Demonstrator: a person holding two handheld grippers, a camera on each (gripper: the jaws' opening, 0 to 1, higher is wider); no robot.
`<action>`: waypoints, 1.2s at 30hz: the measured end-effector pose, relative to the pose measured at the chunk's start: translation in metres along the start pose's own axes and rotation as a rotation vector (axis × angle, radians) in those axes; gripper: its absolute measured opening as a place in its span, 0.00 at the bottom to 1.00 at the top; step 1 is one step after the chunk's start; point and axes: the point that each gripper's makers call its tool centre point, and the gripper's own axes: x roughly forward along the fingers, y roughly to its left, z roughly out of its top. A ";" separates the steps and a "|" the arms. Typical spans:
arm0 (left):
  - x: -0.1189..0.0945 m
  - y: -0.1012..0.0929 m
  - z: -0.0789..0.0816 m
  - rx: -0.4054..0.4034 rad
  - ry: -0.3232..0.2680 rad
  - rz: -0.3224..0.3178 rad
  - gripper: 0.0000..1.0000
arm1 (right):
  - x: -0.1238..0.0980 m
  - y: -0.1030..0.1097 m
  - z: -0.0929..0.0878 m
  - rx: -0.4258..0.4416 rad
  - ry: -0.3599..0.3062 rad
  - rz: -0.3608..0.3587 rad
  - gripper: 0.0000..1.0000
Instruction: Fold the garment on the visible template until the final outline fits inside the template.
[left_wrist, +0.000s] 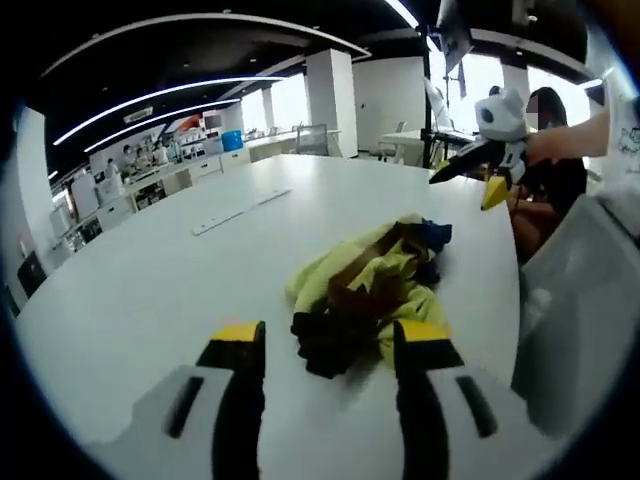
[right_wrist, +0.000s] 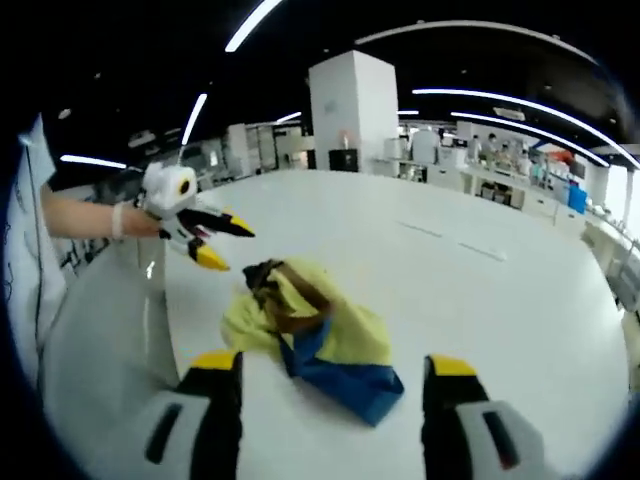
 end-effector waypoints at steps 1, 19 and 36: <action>0.001 -0.001 0.001 -0.003 -0.001 0.001 0.46 | 0.001 0.000 -0.002 -0.015 0.011 0.000 0.68; 0.009 -0.006 -0.018 -0.050 0.020 0.017 0.30 | 0.027 0.013 -0.007 0.105 0.094 0.068 0.34; 0.012 -0.008 -0.029 -0.056 0.044 0.045 0.13 | 0.039 0.026 -0.024 0.108 0.158 0.102 0.09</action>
